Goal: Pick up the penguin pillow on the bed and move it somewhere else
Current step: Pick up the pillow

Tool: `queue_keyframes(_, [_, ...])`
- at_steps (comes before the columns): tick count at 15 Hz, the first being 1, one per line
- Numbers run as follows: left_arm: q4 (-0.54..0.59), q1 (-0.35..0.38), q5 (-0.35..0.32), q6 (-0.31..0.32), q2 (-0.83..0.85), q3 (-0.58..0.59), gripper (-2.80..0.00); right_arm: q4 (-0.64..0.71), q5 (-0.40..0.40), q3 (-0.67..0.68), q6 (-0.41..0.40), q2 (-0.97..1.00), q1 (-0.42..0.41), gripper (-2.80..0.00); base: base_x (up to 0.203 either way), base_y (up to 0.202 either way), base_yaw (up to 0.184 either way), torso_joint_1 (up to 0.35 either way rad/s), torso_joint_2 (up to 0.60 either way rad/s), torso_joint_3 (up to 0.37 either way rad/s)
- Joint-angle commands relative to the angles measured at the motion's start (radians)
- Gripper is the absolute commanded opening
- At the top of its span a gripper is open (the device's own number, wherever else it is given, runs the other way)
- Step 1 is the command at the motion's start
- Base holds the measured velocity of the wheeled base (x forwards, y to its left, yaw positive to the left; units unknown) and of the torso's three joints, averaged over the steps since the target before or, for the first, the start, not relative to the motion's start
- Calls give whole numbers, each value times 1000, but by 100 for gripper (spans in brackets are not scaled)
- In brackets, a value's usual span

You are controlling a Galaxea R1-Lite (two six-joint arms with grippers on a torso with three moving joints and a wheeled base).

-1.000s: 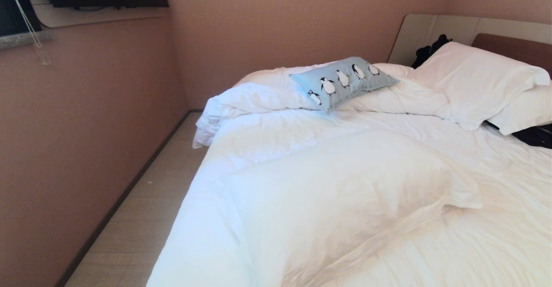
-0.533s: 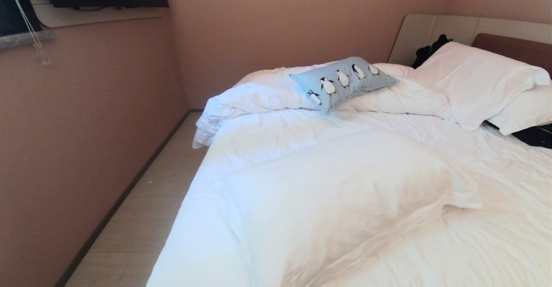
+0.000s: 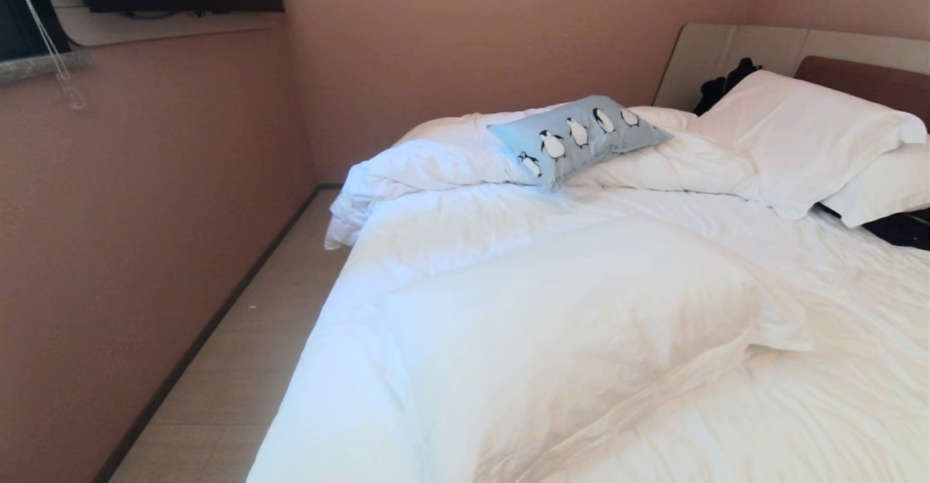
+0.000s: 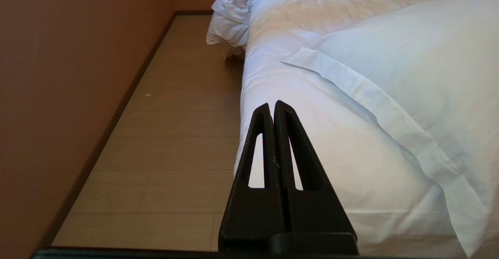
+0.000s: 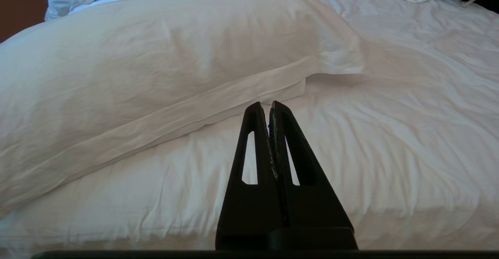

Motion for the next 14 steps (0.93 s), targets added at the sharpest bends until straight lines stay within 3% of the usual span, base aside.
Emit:
queue_keyframes(1, [0,0,1,0,0,0,-280,0,0,0,0,0,0,-280,0,0,0,0,0,0])
queue_keyframes(14, [0,0,0,0,0,0,-280,0,0,0,0,0,0,-280,0,0,0,0,0,0])
